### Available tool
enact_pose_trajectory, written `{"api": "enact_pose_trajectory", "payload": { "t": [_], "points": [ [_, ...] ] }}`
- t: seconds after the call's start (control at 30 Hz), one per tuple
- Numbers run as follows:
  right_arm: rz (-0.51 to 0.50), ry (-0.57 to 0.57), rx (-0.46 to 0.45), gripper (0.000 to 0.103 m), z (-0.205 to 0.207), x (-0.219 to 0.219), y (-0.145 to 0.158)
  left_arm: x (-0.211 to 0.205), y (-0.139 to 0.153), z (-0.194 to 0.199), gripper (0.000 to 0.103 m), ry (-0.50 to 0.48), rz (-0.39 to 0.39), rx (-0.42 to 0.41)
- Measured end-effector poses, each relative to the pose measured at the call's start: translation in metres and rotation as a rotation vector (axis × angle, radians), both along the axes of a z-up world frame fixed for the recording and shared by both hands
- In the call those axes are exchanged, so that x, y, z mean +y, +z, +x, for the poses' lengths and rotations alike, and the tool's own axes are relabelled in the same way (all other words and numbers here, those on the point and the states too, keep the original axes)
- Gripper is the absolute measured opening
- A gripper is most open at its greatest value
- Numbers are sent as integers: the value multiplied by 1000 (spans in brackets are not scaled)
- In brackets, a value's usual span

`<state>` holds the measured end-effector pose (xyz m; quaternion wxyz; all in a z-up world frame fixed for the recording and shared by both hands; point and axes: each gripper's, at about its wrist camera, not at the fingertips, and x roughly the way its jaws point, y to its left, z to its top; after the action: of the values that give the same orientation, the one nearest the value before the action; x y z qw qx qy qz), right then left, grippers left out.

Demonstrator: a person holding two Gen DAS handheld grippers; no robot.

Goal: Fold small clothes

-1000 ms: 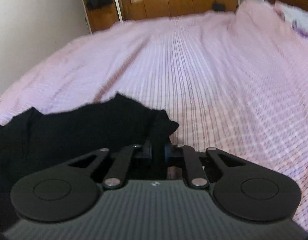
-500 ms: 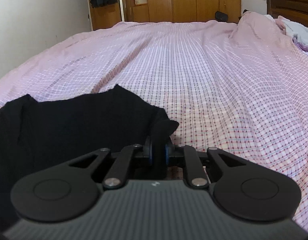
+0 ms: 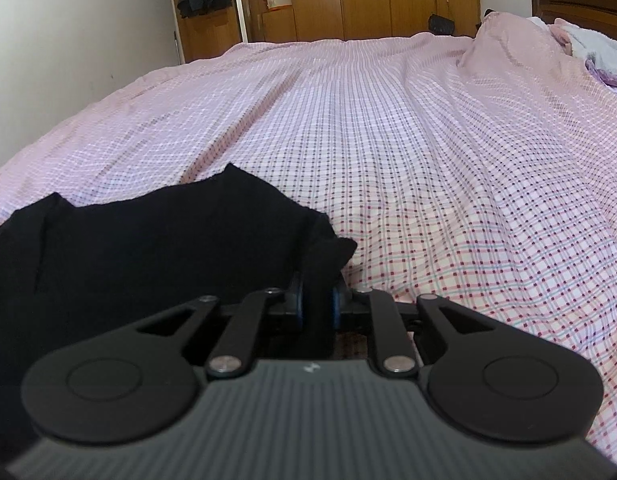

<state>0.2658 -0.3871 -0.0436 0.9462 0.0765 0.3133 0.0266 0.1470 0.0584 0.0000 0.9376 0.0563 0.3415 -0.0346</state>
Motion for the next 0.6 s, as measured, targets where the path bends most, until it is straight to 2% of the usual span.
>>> {"api": "enact_pose_trajectory", "payload": {
  "t": [0.13,0.23,0.33,0.47,0.6],
  "points": [
    [2,-1,-2,17,0,0,0,-3,-4,2,55,-11,-1,5],
    [4,0,-1,17,-1,-1,-1,-9,0,-10,55,-135,-42,-37],
    [4,-1,-1,17,0,0,-1,-23,3,-22,56,-210,-6,-86],
    [3,0,-3,17,-1,-1,-1,-23,-4,-17,56,-72,89,-64],
    [4,0,-2,18,-1,0,-1,-4,0,-22,56,-3,81,-83]
  ]
}}
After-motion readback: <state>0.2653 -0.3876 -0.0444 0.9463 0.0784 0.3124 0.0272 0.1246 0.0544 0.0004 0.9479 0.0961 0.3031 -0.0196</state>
